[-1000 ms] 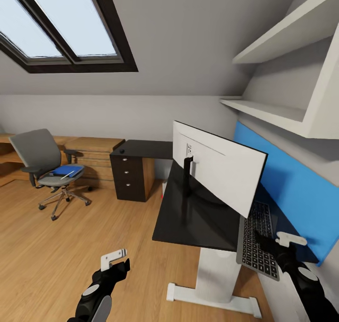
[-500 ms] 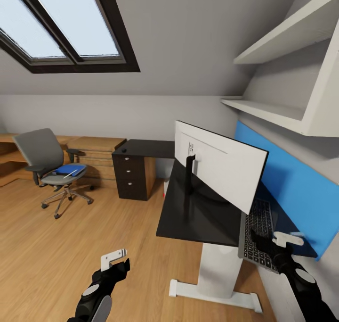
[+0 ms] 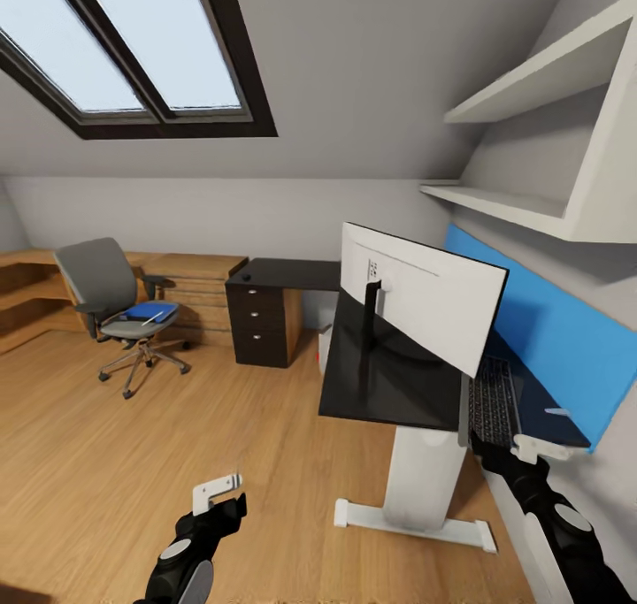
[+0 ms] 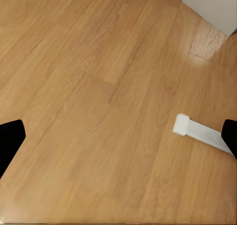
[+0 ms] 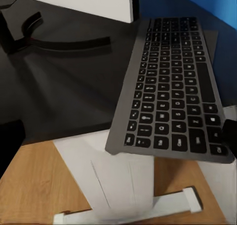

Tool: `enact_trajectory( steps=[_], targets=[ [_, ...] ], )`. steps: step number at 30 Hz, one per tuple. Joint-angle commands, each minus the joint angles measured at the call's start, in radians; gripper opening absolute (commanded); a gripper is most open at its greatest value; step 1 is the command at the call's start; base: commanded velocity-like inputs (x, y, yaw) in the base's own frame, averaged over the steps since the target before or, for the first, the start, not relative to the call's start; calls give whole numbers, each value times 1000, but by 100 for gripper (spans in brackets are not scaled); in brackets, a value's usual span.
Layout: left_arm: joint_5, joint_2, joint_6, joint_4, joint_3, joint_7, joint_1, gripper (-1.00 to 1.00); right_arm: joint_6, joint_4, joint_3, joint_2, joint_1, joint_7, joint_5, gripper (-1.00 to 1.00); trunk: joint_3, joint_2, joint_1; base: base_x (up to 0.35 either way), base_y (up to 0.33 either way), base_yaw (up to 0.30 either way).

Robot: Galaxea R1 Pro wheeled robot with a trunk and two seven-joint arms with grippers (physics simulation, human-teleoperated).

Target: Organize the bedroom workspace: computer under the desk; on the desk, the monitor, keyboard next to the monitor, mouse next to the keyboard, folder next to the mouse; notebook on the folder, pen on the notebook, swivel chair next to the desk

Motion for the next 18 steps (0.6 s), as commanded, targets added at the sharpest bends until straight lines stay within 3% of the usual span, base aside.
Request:
enact_trajectory(
  steps=[1, 13, 18],
  targets=[
    [9, 0, 2, -1, -4, 8, -1, 100, 5, -2, 0, 0, -1, -3, -10, 100, -1, -1, 0, -209, 98, 0],
    [9, 0, 2, 20, -8, 4, -1, 100, 3, 5, -1, -2, -1, -2, -12, 100, -1, -1, 0, -42, 18, 0],
    [11, 0, 2, 21, -7, 5, -1, 100, 6, 14, -2, -5, -1, 0, -37, 100, -1, -1, 0, -4, 2, 0]
  ],
)
